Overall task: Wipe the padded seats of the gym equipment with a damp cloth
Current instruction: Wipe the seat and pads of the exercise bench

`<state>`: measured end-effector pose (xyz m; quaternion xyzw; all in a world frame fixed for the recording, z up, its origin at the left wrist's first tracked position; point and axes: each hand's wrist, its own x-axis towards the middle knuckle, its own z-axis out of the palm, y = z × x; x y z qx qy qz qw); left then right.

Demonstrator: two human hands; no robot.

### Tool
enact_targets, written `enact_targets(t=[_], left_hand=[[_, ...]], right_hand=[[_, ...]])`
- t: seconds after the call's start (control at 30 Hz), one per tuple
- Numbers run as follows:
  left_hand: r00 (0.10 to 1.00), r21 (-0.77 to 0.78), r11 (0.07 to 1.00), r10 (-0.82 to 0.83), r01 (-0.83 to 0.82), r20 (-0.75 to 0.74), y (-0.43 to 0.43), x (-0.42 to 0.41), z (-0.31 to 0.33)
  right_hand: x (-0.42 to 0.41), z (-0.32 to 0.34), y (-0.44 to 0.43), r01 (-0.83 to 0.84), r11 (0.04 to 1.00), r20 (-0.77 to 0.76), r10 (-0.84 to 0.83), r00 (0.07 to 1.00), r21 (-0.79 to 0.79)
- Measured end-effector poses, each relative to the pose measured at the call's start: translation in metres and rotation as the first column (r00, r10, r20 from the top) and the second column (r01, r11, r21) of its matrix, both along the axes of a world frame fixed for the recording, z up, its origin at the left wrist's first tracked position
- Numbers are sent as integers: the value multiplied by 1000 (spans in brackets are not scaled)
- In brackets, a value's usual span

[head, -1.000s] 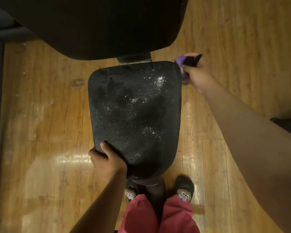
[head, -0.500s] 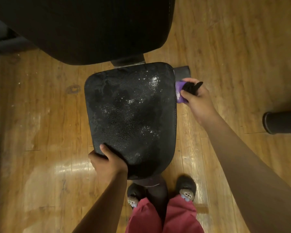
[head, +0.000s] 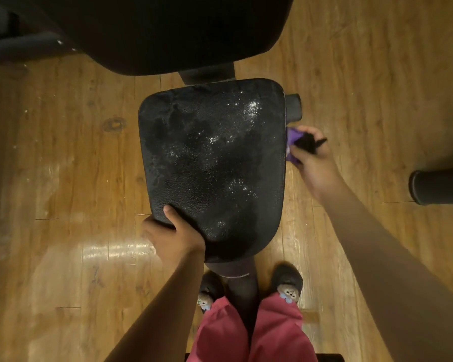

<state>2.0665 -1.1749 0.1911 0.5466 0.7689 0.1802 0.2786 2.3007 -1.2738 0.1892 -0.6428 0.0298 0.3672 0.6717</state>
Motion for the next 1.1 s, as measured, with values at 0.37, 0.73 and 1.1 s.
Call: enact_targets(t=[0.37, 0.73, 1.1], left_hand=[[1000, 5, 1000, -8, 8, -25, 1, 1, -2], [999, 3, 1000, 12, -12, -32, 2, 3, -2], [999, 26, 1000, 7, -6, -44, 0, 5, -1]], right_hand=[[46, -5, 35, 6, 1000, 58, -5, 998, -11], [-51, -1, -50, -78, 997, 0, 78, 997, -13], [-12, 4, -5, 43, 999, 24, -43, 999, -17]])
